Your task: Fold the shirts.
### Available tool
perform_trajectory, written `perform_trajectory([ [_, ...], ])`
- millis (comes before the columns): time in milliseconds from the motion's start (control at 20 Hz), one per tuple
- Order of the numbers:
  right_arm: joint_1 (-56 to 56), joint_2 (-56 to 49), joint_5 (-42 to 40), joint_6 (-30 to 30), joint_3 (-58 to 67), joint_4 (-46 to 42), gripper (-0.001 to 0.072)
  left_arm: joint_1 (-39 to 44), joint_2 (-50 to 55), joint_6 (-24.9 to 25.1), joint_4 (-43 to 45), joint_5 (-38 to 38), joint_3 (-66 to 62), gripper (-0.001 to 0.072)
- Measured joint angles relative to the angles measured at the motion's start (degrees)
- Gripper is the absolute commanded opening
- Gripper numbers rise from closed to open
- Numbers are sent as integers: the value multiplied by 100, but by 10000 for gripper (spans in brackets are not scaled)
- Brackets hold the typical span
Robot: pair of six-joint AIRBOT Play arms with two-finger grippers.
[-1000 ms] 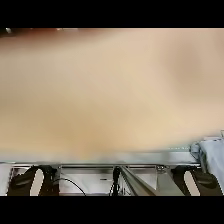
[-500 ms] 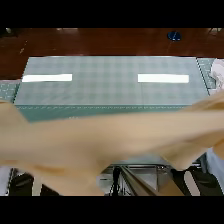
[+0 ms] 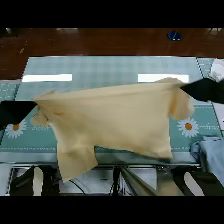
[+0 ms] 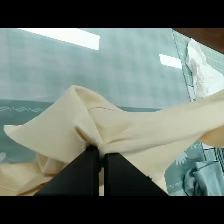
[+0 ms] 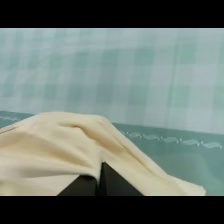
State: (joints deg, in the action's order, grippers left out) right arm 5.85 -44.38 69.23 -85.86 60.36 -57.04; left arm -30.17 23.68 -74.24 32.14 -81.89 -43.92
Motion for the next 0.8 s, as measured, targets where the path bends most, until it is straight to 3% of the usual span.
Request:
perform_trajectory([
  [300,-509,-1469,-1884,730,-201,33,22,1797,1480,879,503,2682,457,18],
  [600,-608,-2173,-3316,984,-229,-476,23,3425,3027,1156,1320,5289,459,21],
  [800,-619,-2649,-3565,999,-229,-813,38,3956,3842,1180,1508,6083,459,28],
])
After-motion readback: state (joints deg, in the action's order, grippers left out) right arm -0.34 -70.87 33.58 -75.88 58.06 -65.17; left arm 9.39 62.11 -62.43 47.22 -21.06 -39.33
